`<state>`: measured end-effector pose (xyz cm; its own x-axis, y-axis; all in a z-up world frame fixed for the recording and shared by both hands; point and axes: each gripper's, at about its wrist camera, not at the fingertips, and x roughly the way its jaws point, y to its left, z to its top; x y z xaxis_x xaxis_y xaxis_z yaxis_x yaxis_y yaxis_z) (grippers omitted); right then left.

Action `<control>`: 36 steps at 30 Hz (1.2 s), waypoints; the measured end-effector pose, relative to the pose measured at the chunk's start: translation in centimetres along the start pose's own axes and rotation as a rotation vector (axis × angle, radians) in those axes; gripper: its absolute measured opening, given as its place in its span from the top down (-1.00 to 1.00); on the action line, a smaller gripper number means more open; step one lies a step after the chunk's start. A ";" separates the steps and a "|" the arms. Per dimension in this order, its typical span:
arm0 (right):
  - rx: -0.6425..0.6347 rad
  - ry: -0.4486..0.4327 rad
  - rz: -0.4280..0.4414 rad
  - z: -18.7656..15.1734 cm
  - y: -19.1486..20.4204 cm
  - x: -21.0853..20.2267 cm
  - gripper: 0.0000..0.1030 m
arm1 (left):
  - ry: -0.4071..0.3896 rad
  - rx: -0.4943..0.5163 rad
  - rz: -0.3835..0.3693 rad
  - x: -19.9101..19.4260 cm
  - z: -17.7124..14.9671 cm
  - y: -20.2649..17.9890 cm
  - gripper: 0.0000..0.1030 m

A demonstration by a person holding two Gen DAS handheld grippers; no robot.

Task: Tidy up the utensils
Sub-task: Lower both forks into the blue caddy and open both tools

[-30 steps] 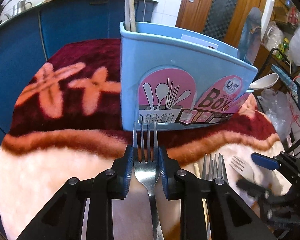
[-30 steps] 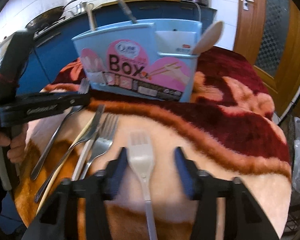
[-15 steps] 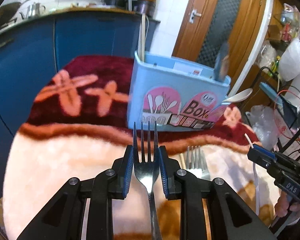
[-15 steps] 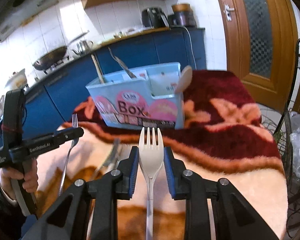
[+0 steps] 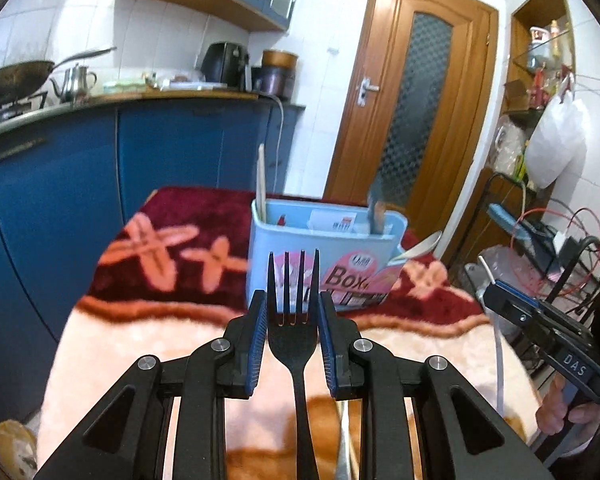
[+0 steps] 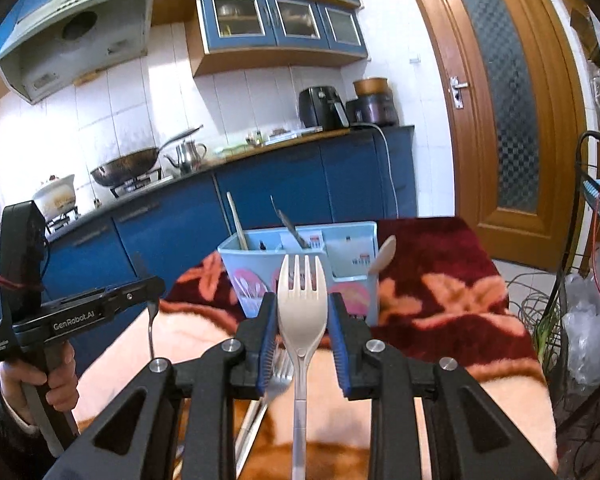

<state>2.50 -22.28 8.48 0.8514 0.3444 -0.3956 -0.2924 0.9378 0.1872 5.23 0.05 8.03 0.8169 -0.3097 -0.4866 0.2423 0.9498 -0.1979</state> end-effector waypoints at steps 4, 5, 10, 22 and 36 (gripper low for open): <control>0.001 -0.026 -0.007 0.7 -0.1 -0.2 0.46 | -0.040 -0.002 -0.003 -0.8 0.9 -0.4 0.52; 0.006 -0.030 -0.009 0.9 -0.2 -0.1 0.46 | -0.049 -0.003 -0.003 -0.9 1.2 -0.4 0.52; 0.033 -0.033 -0.006 1.4 -1.1 0.5 0.46 | -0.085 -0.007 -0.007 -1.1 2.4 -0.5 0.54; 0.031 -0.042 0.001 2.3 -2.3 1.2 0.46 | -0.143 -0.007 0.041 -1.1 7.2 -0.7 0.58; 0.034 -0.059 -0.007 3.3 -3.7 2.1 0.46 | -0.223 0.093 0.192 0.7 14.2 -1.8 0.58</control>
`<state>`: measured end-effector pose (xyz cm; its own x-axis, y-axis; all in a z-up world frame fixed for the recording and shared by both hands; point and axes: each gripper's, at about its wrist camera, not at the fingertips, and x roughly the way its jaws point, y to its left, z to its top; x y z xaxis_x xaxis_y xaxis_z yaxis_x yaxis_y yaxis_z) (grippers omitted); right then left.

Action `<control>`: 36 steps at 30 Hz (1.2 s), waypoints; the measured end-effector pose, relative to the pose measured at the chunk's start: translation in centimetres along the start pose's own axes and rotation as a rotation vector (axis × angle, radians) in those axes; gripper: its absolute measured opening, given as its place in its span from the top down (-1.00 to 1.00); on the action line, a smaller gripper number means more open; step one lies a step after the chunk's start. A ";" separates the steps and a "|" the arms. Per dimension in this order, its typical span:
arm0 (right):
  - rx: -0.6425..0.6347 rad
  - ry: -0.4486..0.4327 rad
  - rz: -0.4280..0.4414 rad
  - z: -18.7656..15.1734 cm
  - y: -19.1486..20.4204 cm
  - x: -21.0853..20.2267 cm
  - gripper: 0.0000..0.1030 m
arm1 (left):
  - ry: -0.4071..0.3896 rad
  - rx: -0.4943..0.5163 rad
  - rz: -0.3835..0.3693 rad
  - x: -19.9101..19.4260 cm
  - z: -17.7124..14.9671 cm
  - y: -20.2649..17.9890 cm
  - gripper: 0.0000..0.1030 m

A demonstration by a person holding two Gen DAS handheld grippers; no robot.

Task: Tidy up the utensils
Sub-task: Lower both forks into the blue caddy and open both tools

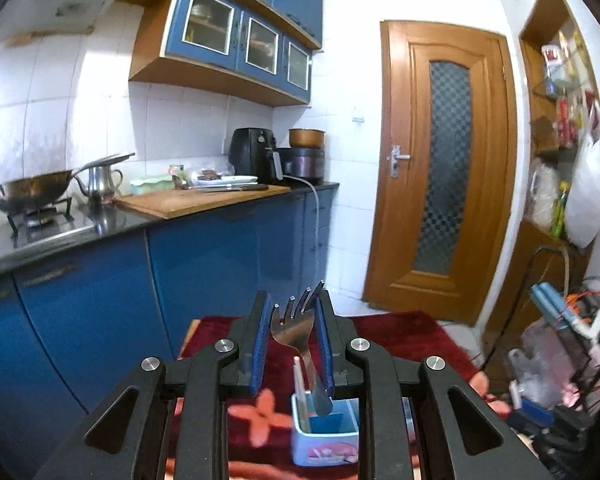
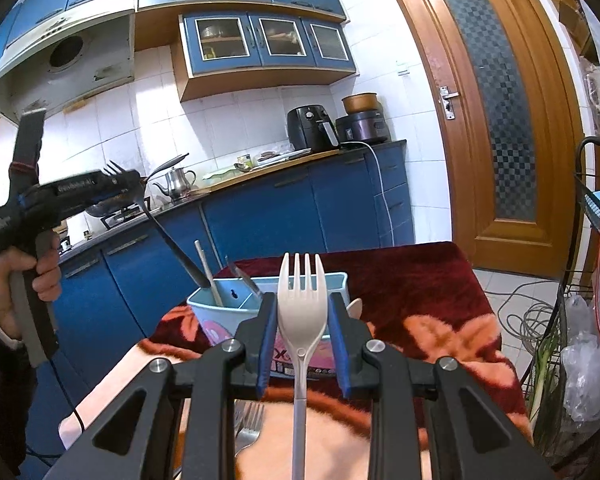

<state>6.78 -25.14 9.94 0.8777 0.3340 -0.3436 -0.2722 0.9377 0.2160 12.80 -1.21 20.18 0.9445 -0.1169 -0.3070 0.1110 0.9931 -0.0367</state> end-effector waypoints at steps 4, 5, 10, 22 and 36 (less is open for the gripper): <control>-0.019 -0.014 -0.012 1.1 0.0 0.7 0.46 | 0.063 0.015 -0.007 2.4 -1.0 -0.2 0.58; -0.027 -0.024 -0.015 1.6 0.0 1.0 0.46 | 0.074 0.016 -0.008 2.8 -1.2 -0.3 0.58; -0.040 -0.077 -0.022 3.6 0.5 2.6 0.46 | 0.137 0.022 -0.028 4.8 -3.2 -0.6 0.58; -0.049 -0.207 -0.082 6.4 0.4 8.7 0.46 | 0.183 0.021 -0.053 7.7 -5.5 -1.4 0.58; -0.051 -0.108 -0.067 4.8 -0.2 11.1 0.27 | 0.178 0.022 -0.077 8.3 -6.5 -1.6 0.51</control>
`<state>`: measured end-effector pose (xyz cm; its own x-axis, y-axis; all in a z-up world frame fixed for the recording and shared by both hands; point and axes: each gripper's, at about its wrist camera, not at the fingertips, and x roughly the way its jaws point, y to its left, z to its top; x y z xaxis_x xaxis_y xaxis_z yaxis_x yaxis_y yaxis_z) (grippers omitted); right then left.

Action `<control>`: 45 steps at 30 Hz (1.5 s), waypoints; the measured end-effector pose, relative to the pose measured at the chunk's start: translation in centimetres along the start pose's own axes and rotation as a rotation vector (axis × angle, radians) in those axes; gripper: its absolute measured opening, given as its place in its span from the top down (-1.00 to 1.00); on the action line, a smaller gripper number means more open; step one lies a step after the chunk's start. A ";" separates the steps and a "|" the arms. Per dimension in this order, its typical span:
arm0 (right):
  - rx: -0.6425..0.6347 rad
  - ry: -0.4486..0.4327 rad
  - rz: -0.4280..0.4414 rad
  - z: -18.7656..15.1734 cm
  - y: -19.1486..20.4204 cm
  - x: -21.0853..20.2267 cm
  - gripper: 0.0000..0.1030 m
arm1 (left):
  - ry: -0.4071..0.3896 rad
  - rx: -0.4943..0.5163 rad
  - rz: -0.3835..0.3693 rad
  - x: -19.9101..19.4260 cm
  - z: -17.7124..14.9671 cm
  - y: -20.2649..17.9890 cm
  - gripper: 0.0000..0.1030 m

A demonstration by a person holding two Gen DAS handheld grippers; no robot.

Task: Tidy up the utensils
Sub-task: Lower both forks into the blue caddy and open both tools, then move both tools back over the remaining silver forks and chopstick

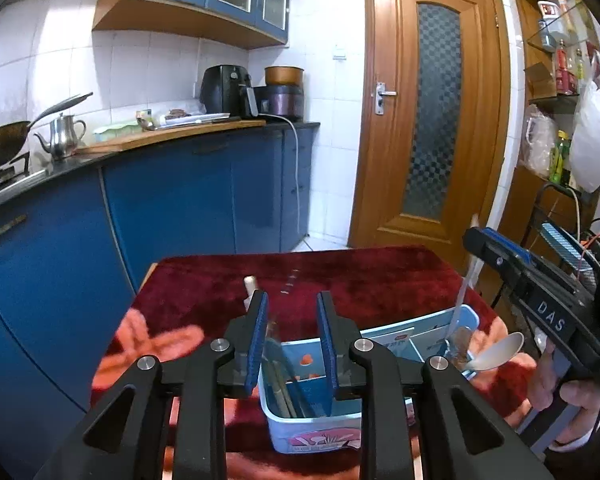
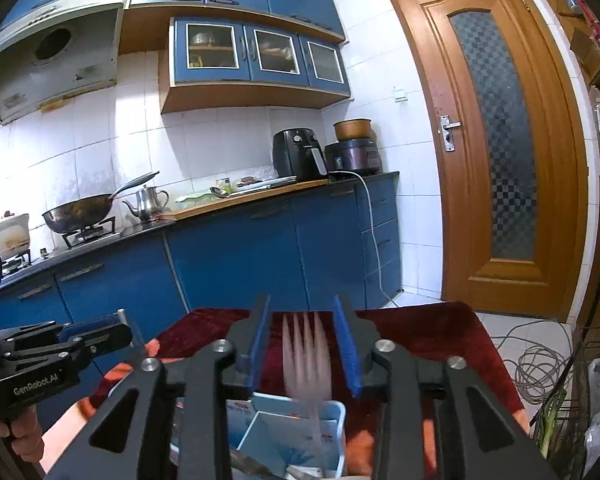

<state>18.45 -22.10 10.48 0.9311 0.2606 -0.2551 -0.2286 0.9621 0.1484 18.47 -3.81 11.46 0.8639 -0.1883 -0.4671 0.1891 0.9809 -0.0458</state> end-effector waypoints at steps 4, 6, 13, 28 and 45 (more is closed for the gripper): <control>0.008 -0.013 0.014 0.4 0.2 -1.4 0.24 | -0.001 -0.006 -0.009 -0.9 -0.1 0.0 0.50; 0.014 -0.020 0.019 0.7 0.3 -2.2 0.21 | -0.008 -0.003 -0.012 -1.5 -0.1 -0.1 0.50; 0.027 -0.013 0.025 1.1 1.1 -5.7 0.18 | -0.022 -0.006 -0.020 -4.3 -0.3 -0.2 0.50; 0.054 0.113 0.033 -1.8 3.6 -12.0 0.11 | 0.058 -0.045 0.005 -9.8 -4.7 1.2 0.46; 0.105 0.312 0.041 -8.5 4.9 -10.6 0.10 | 0.181 -0.071 0.035 -10.2 -11.1 2.4 0.45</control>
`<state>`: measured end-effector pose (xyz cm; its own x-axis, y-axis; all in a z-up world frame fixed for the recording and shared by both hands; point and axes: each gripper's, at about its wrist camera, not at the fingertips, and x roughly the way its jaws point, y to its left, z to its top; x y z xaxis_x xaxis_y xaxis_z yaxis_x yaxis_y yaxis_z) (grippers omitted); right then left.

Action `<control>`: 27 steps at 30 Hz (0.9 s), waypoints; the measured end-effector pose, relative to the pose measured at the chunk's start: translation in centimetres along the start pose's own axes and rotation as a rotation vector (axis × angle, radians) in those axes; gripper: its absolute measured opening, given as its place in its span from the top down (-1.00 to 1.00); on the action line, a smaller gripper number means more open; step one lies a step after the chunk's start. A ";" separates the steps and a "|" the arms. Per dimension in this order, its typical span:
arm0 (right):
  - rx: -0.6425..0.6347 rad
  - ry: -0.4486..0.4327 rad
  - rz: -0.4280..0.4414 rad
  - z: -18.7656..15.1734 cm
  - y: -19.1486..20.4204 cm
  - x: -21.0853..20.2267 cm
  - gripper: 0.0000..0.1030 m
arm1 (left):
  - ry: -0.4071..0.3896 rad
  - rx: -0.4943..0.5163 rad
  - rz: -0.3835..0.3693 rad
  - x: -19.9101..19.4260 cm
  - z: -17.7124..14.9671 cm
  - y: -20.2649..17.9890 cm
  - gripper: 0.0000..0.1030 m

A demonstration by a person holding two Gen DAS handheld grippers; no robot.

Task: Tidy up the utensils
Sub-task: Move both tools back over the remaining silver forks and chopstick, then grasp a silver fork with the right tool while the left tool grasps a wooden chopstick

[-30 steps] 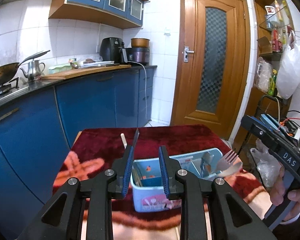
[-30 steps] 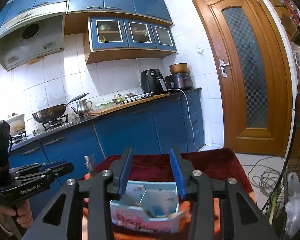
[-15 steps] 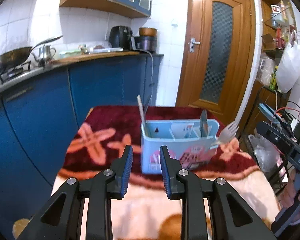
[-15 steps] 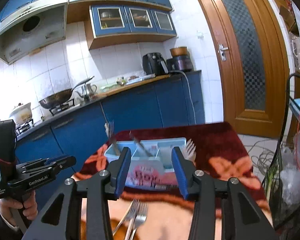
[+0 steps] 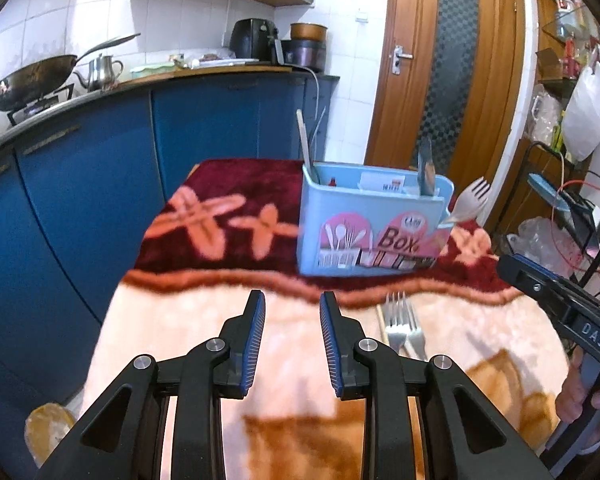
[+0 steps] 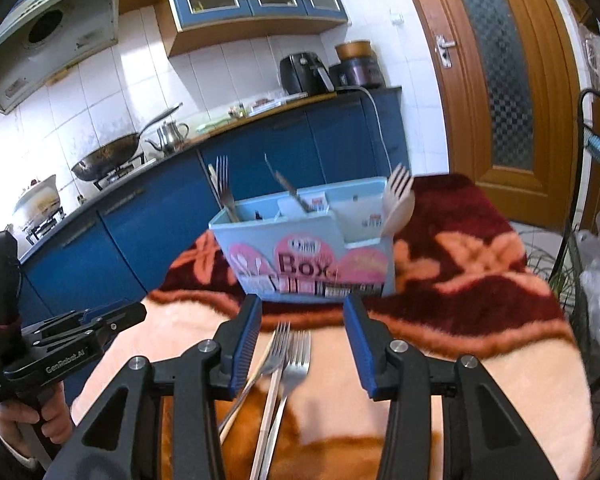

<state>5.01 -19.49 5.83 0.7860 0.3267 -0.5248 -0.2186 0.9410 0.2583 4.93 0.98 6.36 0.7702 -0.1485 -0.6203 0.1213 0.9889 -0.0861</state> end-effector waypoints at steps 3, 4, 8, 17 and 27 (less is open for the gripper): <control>0.012 0.037 0.006 -0.7 -0.1 1.2 0.10 | 0.014 -0.009 0.011 0.3 -0.7 0.1 0.44; 0.015 0.051 0.008 -0.9 -0.1 1.6 0.10 | 0.021 -0.011 0.017 0.5 -1.1 0.2 0.44; 0.019 0.097 0.012 -1.5 0.1 3.1 0.10 | 0.034 -0.013 0.022 0.9 -1.6 0.4 0.44; 0.016 0.175 0.012 -2.2 0.7 6.3 0.10 | 0.050 -0.038 0.042 2.0 -2.2 1.3 0.42; 0.025 0.250 0.025 -2.3 1.1 9.2 0.36 | 0.072 -0.078 0.028 3.2 -2.7 2.4 0.42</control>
<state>10.66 -15.30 -0.55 0.6120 0.3648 -0.7017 -0.2199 0.9308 0.2921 5.98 2.87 2.10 0.7250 -0.1225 -0.6778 0.0489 0.9907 -0.1267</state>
